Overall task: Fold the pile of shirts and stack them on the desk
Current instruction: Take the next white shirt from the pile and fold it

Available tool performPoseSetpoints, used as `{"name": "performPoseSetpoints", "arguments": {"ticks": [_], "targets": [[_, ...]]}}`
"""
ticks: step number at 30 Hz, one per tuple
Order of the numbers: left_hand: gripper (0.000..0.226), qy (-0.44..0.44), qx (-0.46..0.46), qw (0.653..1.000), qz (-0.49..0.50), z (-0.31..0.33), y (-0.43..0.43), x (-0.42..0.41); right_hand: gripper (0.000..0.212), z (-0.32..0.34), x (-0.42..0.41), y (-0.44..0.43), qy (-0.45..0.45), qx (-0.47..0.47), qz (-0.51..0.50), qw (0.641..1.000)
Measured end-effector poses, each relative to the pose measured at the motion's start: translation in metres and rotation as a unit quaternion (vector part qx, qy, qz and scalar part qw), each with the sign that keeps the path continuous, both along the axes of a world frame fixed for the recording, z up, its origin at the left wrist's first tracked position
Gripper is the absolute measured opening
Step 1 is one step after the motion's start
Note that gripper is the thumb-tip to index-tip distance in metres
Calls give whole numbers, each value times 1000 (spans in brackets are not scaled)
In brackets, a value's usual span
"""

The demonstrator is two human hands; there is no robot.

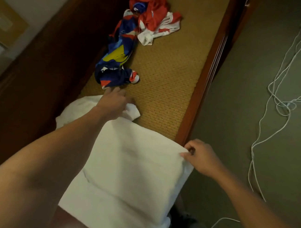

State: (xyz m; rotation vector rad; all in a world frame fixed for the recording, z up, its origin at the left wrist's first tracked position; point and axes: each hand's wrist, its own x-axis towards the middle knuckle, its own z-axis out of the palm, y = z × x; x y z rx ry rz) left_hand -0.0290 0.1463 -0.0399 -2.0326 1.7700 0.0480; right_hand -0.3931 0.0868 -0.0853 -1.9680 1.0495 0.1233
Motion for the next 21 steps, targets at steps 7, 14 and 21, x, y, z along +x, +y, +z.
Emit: {"name": "performPoseSetpoints", "arguments": {"ticks": [7, 14, 21], "targets": [[35, 72, -66, 995, -21, 32, 28, 31, 6, 4, -3, 16, 12, -50, -13, 999], [43, 91, -71, 993, -12, 73, 60, 38, 10, 21, 5, 25, 14, -110, -31, 993], [30, 88, -208, 970, 87, 96, 114, 43, 4, 33, -2, 44, -48, -196, -68, 977]]}}
